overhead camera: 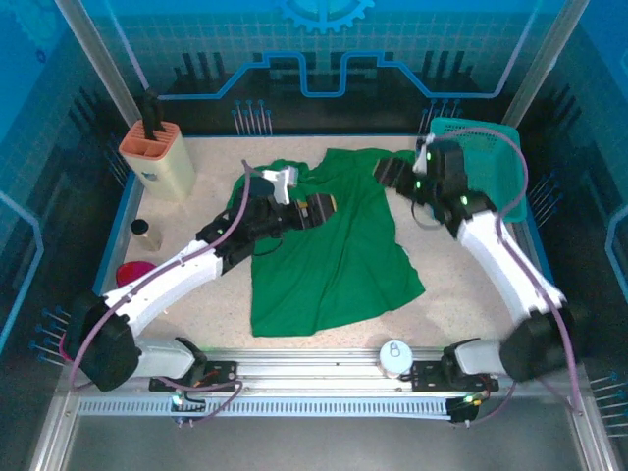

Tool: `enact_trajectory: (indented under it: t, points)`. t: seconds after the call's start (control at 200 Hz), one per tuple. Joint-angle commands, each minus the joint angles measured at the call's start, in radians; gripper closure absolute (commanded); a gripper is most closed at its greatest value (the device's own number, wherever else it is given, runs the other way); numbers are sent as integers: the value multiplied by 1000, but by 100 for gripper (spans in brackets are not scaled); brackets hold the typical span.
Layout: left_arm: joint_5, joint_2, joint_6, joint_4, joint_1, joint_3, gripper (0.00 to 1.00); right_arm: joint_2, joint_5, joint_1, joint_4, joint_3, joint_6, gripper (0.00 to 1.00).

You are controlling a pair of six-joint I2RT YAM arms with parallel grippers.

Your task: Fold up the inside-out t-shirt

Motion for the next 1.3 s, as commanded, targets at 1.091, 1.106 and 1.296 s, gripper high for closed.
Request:
enact_trajectory:
  t: [1.091, 1.106, 1.296]
  points:
    - [68, -6, 1308, -376, -386, -261, 13, -134, -217, -46, -154, -691, 521, 50]
    - [62, -1, 1310, -374, -393, -258, 13, -133, -226, -44, -140, -700, 532, 49]
    - [-3, 63, 1325, -224, -478, -273, 14, -112, -264, 0, -6, -773, 645, 53]
